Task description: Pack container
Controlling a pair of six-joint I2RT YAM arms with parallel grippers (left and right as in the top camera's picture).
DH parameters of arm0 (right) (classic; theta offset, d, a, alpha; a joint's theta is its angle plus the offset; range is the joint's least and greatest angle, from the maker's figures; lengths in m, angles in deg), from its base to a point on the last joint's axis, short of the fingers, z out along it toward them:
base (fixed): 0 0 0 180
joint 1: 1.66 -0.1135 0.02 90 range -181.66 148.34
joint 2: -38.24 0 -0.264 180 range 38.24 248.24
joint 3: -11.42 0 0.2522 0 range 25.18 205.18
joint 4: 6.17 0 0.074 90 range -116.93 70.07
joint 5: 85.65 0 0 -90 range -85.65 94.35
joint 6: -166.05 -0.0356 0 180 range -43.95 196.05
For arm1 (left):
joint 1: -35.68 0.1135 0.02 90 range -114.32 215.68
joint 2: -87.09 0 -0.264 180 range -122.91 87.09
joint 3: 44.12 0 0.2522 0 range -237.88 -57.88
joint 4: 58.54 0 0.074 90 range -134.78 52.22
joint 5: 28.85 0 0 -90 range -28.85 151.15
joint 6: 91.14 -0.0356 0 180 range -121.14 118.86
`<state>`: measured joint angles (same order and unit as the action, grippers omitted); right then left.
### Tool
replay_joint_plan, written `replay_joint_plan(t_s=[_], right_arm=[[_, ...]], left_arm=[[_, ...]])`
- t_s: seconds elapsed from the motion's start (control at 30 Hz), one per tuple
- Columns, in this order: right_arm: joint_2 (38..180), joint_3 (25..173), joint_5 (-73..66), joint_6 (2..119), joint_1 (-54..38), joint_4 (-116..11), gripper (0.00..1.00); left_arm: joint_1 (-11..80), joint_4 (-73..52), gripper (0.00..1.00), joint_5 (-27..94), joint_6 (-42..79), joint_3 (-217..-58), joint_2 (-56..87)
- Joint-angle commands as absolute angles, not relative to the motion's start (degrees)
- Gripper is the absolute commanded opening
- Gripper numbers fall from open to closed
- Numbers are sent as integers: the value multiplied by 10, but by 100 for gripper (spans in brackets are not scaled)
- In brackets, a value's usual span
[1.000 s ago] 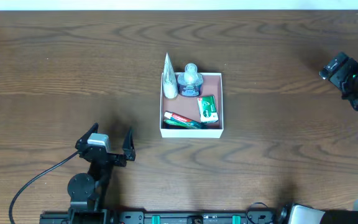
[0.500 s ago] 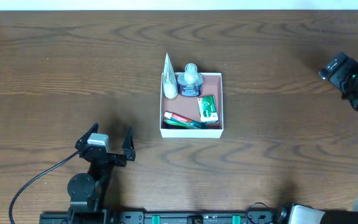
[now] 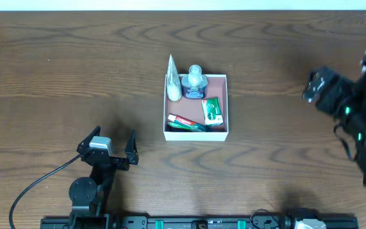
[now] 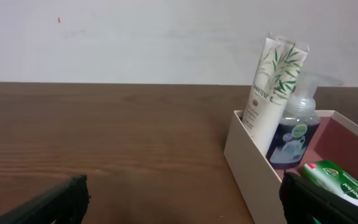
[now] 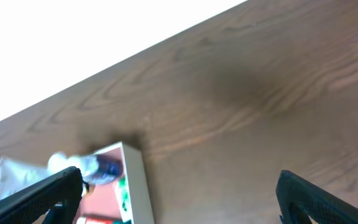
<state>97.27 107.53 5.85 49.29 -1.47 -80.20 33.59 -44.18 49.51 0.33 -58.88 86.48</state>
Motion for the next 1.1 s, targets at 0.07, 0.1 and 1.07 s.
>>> replay_joint_plan(t_s=[0.07, 0.1, 1.07], right_arm=[[887, 957, 63, 484, -33, -766, 99], [868, 930, 67, 485, -33, -739, 99], [392, 284, -16, 693, -32, -54, 99]], left_arm=[[334, -418, 98, 485, 1, -581, 869], [334, -418, 98, 485, 1, -581, 869], [334, -418, 98, 485, 1, -581, 869]])
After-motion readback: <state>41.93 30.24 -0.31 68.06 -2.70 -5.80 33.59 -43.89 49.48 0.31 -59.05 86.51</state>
